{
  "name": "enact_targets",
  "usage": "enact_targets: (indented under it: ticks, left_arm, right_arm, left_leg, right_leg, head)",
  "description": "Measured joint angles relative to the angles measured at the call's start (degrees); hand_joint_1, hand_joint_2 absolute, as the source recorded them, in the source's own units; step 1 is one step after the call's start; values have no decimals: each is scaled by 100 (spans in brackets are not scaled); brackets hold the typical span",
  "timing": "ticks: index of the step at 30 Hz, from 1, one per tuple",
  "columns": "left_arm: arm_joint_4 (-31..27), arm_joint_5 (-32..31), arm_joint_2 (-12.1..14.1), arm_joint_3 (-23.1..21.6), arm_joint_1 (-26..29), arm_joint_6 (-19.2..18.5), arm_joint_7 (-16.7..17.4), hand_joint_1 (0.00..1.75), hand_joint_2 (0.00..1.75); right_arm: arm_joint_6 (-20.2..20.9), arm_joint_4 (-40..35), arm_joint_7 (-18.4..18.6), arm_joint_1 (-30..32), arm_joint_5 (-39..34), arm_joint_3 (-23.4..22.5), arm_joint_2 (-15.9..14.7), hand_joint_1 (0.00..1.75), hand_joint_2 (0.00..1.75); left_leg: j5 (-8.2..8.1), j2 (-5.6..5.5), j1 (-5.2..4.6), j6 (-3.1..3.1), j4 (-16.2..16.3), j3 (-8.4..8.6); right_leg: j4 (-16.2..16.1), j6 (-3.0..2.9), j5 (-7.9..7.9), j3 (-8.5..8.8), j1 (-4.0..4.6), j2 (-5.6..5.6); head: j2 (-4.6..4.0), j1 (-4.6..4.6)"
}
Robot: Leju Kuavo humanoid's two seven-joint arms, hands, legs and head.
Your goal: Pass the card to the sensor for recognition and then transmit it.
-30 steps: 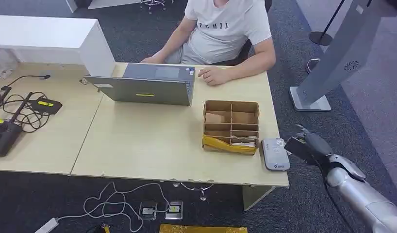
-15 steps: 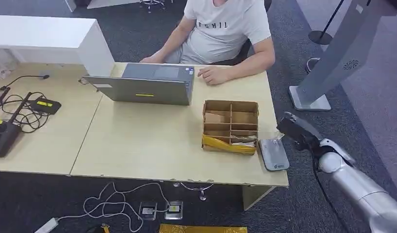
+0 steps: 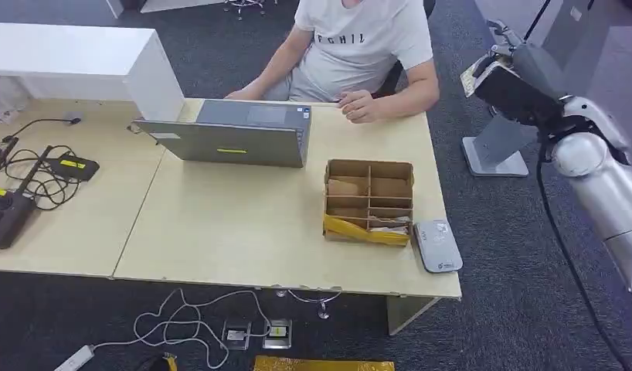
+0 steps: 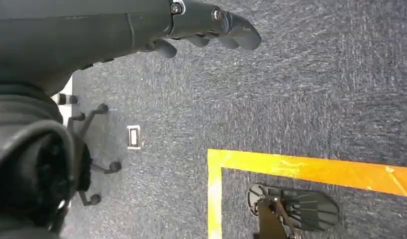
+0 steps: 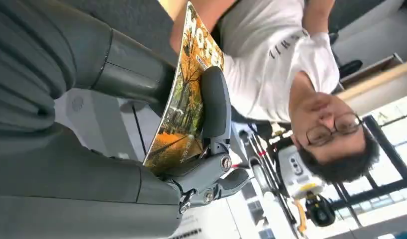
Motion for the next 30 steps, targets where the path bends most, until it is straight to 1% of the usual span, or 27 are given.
enact_targets:
  ticks: [6,9,12,18,23,30]
  left_arm:
    - [0,-33,-2,0,-42,-52,39,0,0]
    - [0,-79,-4,0,-77,-103,57,0,0]
    - [0,-105,-4,0,-143,-142,85,0,0]
    - [0,-118,-17,0,-154,-129,122,0,0]
    - [0,-118,-39,0,-154,-96,153,0,0]
    - [0,-118,-52,0,-152,-83,157,0,0]
  right_arm:
    - [-11,535,-57,-297,111,105,109,175,175]
    - [-28,974,-211,-423,273,146,297,175,175]
    - [-131,1431,-373,-456,411,203,527,175,175]
    - [-317,2128,-511,-409,693,304,841,175,175]
    - [-347,2461,-533,-353,758,411,990,175,175]
    - [-347,2719,-531,-341,826,522,1099,175,175]
  left_leg:
    - [0,1,1,0,0,-6]
    - [0,2,3,0,0,-7]
    - [2,1,5,-3,0,-6]
    - [2,1,6,-3,1,-7]
    - [2,1,5,-3,2,-6]
    - [2,1,5,-3,2,-6]
  right_leg:
    - [1,0,0,-9,0,3]
    - [1,0,0,-10,2,6]
    - [1,0,0,-9,4,4]
    - [1,0,0,-9,5,4]
    - [0,0,0,-10,4,4]
    - [1,0,0,-11,4,4]
  head:
    - [0,-4]
    - [0,-2]
    - [0,-2]
    - [0,0]
    - [0,-2]
    - [0,-2]
